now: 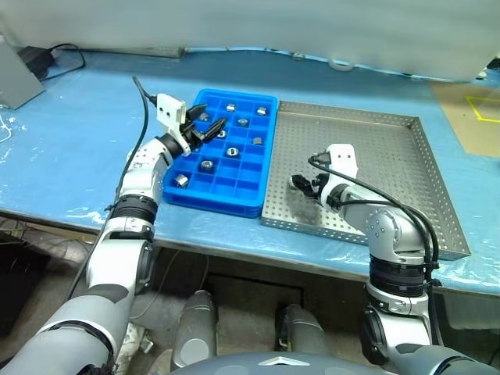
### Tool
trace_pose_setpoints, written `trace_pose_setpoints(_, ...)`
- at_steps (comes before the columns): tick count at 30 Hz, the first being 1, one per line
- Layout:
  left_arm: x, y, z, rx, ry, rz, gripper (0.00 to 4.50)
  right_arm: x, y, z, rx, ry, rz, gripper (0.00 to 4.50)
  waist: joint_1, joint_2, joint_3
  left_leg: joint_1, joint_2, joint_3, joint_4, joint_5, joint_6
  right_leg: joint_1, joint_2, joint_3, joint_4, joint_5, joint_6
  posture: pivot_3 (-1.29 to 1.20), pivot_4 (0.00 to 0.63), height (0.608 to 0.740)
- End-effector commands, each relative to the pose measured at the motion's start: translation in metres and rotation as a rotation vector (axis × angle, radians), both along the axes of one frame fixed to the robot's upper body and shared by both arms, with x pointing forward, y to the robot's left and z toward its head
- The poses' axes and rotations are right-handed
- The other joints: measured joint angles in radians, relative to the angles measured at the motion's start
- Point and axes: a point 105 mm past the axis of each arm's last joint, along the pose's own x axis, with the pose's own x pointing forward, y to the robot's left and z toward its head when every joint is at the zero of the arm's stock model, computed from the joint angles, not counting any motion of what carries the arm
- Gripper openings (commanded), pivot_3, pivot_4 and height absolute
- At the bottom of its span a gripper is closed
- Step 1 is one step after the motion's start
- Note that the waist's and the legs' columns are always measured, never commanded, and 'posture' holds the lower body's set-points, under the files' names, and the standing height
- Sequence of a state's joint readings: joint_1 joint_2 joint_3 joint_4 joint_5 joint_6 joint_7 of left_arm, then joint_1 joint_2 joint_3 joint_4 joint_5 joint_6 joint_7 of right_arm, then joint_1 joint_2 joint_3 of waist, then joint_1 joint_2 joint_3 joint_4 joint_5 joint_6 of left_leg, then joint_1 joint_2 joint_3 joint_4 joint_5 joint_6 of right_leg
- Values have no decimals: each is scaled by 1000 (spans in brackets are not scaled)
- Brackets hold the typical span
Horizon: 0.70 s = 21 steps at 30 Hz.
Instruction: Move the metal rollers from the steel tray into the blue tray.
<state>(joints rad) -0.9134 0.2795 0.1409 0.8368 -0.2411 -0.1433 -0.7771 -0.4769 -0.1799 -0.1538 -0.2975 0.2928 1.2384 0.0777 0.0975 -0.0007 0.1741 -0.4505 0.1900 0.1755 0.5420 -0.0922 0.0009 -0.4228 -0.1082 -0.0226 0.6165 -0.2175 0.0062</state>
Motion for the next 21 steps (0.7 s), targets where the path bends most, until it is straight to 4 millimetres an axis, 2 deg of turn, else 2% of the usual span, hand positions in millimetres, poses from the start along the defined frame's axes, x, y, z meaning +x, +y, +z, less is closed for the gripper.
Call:
trace_pose_setpoints(1,0,5,7,9,-37,15,3795,5,5,-5,-25,-14,-12,3599,-1,0,0,0,0,0,0,0,0,0,0,0,0,0,0,-63,150,740)
trace_pose_setpoints(7,-1,5,6,10,-38,11,3795,17,26,-18,29,-5,32,3599,-1,0,0,0,0,0,-1,1,-1,0,0,0,1,0,0,-51,150,740)
trace_pose_setpoints(10,-2,3,4,11,-38,7,3795,25,25,-26,19,-11,15,3599,-1,0,0,1,0,0,-1,1,-1,0,0,0,2,0,0,-40,150,740)
trace_pose_setpoints(13,-3,4,1,13,-31,9,3795,31,17,-33,-34,-42,-22,2984,0,0,0,2,0,0,-1,1,-2,1,0,0,2,0,0,-40,150,740)
trace_pose_setpoints(16,-3,6,-1,13,-26,15,3795,31,16,-35,-26,-64,-31,1969,-1,0,0,2,0,0,-1,1,-2,1,0,0,2,0,-1,-40,150,740)
trace_pose_setpoints(17,-3,7,-1,13,-26,17,3795,31,16,-36,-24,-67,-33,1797,-1,0,0,2,0,0,-1,2,-2,1,0,0,2,1,-1,-40,150,740)
trace_pose_setpoints(19,-3,8,1,12,-28,22,3795,31,16,-35,-28,-75,-31,1794,0,0,0,3,0,0,-1,1,-2,1,0,0,3,1,-1,-27,150,740)
trace_pose_setpoints(21,-1,15,7,-23,-28,49,3795,35,21,-19,20,-153,-25,1794,0,0,0,3,0,0,-1,1,-1,1,0,0,4,1,-1,-27,150,740)
